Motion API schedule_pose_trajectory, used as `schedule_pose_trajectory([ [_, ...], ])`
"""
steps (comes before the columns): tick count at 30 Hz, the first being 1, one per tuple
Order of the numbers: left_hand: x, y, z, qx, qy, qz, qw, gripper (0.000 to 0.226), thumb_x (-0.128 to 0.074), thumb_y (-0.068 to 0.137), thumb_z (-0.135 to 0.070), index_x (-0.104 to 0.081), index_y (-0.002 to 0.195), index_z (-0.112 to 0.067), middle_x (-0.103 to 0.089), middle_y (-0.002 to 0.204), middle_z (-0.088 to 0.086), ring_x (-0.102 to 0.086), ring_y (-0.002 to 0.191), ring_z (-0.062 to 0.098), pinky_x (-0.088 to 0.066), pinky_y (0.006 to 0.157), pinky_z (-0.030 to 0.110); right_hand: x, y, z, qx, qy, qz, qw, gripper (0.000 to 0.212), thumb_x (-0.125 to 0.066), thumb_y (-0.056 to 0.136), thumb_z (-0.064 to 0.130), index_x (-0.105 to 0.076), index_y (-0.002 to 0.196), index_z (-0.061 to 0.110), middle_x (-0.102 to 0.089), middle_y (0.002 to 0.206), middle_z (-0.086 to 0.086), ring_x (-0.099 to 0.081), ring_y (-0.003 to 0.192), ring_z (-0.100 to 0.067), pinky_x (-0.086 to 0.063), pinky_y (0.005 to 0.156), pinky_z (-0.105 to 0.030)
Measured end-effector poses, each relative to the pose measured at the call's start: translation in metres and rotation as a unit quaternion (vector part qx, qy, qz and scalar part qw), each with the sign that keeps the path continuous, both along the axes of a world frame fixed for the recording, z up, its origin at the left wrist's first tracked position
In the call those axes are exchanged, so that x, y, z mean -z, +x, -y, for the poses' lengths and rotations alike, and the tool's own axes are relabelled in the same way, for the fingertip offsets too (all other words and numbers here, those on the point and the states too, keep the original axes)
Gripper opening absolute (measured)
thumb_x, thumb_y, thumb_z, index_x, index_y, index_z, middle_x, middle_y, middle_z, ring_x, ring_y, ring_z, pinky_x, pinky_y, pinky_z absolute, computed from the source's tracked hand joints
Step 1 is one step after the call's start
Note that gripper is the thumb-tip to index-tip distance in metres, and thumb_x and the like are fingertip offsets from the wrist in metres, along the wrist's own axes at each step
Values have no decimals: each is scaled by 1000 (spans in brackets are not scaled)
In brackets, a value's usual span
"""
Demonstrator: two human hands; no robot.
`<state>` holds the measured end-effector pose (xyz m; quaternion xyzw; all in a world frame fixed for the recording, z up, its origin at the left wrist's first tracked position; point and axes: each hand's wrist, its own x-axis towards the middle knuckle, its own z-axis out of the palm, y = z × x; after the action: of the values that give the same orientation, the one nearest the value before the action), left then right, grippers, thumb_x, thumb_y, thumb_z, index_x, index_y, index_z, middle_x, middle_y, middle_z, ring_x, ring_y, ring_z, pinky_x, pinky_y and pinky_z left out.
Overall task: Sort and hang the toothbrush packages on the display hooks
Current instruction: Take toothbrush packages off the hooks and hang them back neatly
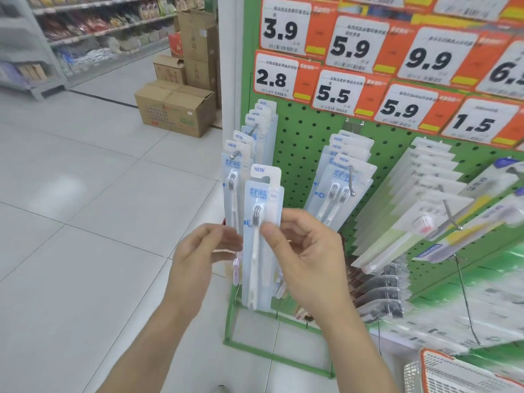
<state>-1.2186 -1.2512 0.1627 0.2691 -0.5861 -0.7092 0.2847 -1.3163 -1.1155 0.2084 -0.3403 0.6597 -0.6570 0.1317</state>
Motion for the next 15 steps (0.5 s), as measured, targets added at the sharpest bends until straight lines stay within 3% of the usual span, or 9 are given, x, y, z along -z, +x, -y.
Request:
schedule_pose_trajectory([
  [2, -11, -5, 10, -52, -21, -22, 998, 22, -50, 102, -12, -69, 96, -4, -74, 97, 12, -69, 92, 26, -51, 82, 39, -8, -1, 9, 0, 12, -28, 1000, 12, -72, 94, 17, -74, 99, 28, -77, 90, 15, -72, 84, -6, -54, 76, -18],
  [4, -20, -9, 16, -62, -61, -36, 996, 18, -56, 96, -24, -68, 103, -12, -74, 105, 3, -69, 101, 18, -52, 88, 37, -12, -4, 19, 11, 35, -49, 998, 9, -71, 95, 21, -75, 102, 26, -77, 90, 14, -72, 82, -8, -57, 74, -26],
  [7, -27, -16, 25, -36, -93, -43, 994, 35, -53, 92, -33, -64, 121, -17, -70, 122, -5, -63, 118, 11, -49, 101, 39, -14, -9, 30, 23, 69, -80, 994, 10, -70, 95, 22, -75, 104, 24, -76, 89, 13, -71, 82, -8, -58, 75, -34],
  [11, -33, -24, 33, 26, -70, -80, 994, 39, -47, 96, -29, -61, 129, -16, -67, 130, 0, -60, 125, 19, -45, 108, 47, -16, -12, 36, 31, 66, -87, 993, 11, -70, 95, 21, -76, 105, 23, -76, 89, 12, -72, 84, -8, -59, 77, -34],
  [15, -36, -29, 37, 53, -69, -88, 992, 41, -44, 96, -30, -58, 131, -13, -68, 128, 1, -63, 121, 18, -45, 107, 44, -16, -15, 39, 20, 86, -87, 992, 10, -70, 95, 21, -75, 103, 25, -76, 89, 13, -71, 84, -7, -59, 77, -35],
])
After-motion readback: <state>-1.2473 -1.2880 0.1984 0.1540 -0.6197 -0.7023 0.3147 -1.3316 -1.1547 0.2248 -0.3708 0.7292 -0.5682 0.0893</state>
